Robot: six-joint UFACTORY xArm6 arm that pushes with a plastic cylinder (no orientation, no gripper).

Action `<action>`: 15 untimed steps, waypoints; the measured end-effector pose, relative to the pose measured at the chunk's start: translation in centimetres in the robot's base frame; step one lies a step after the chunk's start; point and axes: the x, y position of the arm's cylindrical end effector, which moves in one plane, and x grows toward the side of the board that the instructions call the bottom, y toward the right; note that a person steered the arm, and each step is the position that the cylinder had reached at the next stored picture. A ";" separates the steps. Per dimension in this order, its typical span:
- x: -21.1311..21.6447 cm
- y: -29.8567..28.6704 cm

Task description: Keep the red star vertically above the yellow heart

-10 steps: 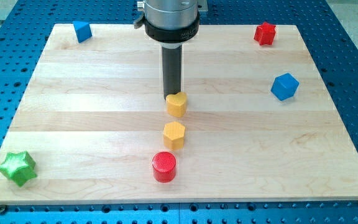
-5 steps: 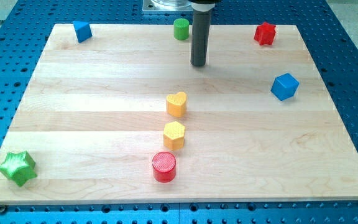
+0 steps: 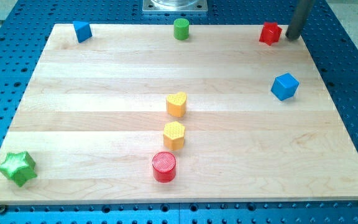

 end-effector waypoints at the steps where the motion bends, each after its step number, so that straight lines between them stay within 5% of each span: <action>1: 1.8 -4.4; 4: 3.8 -8.0; 6: 0.6 -7.4; 8: 7.2 -16.9; 10: 9.5 -14.0; 12: 15.8 -21.6; 14: 12.0 -22.7; 15: 14.0 -25.6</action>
